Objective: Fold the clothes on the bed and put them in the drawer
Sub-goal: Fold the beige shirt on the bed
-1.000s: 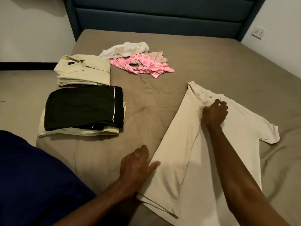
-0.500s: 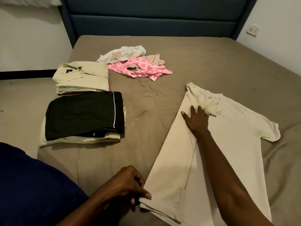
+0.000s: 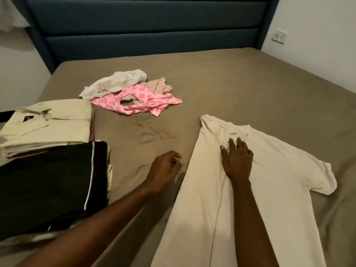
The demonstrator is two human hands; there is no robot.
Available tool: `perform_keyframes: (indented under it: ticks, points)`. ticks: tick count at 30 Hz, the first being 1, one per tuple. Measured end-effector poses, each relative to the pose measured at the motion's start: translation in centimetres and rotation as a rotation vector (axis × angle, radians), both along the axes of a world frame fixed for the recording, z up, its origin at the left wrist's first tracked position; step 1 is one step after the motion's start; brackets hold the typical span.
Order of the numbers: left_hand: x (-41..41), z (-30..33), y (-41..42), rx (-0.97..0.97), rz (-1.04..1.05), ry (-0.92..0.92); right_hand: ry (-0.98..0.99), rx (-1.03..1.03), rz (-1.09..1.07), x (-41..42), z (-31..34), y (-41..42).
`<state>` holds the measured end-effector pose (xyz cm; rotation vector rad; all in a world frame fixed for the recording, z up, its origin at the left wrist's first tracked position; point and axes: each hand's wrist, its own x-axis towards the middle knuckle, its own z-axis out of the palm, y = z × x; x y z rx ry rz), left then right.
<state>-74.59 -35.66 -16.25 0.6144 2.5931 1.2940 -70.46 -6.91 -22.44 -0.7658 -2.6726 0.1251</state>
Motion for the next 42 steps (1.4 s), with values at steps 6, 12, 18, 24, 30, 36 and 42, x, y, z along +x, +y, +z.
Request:
perform_keyframes:
  ticks: [6,12,18,24,30,36,42]
  points:
    - [-12.0,-0.5,9.9,-0.014,-0.018,0.012,0.096,-0.052,-0.036,-0.2,-0.3,0.0]
    - [-20.6,0.2,18.2,-0.032,-0.088,-0.066,0.118,-0.128,-0.047,-0.5,-0.7,0.5]
    - [-23.7,-0.8,21.4,0.035,-0.135,0.069,0.149,-0.186,-0.062,-0.5,-0.8,0.4]
    - [-24.4,-1.6,22.3,0.18,-0.157,0.028,0.194,-0.229,-0.09,-0.4,-1.1,0.3]
    - [-26.0,-0.1,21.4,-0.202,-0.474,0.165,0.236,-0.255,-0.092,-0.3,-1.0,0.4]
    - [-25.8,2.3,22.9,-0.12,-0.491,0.09,0.231,-0.251,-0.108,-0.4,-1.0,0.5]
    - [-25.5,1.8,24.3,-0.27,-0.534,0.126,0.393,-0.324,-0.229,-0.3,-0.7,0.4]
